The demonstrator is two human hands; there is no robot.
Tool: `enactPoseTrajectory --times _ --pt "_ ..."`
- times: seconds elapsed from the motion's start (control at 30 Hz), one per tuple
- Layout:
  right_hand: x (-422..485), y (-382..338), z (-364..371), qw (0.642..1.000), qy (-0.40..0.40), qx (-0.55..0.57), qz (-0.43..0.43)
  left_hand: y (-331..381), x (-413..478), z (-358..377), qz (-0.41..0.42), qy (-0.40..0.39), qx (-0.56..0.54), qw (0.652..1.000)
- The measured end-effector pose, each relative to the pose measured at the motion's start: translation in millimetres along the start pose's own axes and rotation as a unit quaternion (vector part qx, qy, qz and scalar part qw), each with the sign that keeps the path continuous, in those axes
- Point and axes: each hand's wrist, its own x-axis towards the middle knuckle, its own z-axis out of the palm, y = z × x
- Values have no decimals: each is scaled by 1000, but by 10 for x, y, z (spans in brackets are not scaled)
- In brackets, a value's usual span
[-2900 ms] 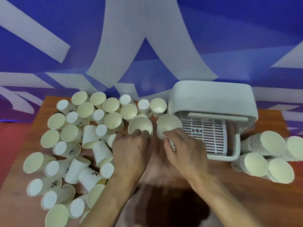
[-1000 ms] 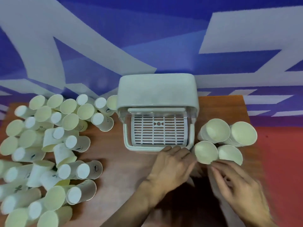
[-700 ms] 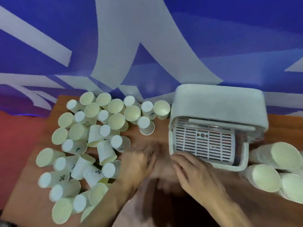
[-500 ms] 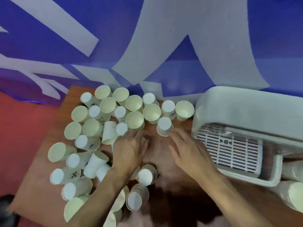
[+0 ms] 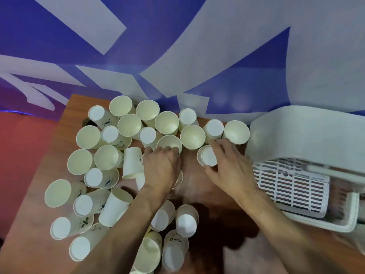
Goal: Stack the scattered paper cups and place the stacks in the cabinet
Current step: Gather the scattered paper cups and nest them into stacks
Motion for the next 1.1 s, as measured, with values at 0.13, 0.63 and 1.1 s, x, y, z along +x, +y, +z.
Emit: enactPoseTrajectory --times 0.13,0.63,1.1 --pt "-419 -32 49 999 -21 34 17 25 -113 -21 9 11 -17 1000" --pt "-628 -43 -345 991 -78 94 54 145 -403 -627 -29 70 -15 997" --pt "-2724 1209 -1392 942 199 208 174 2319 -1260 -1498 275 -10 -67 959"
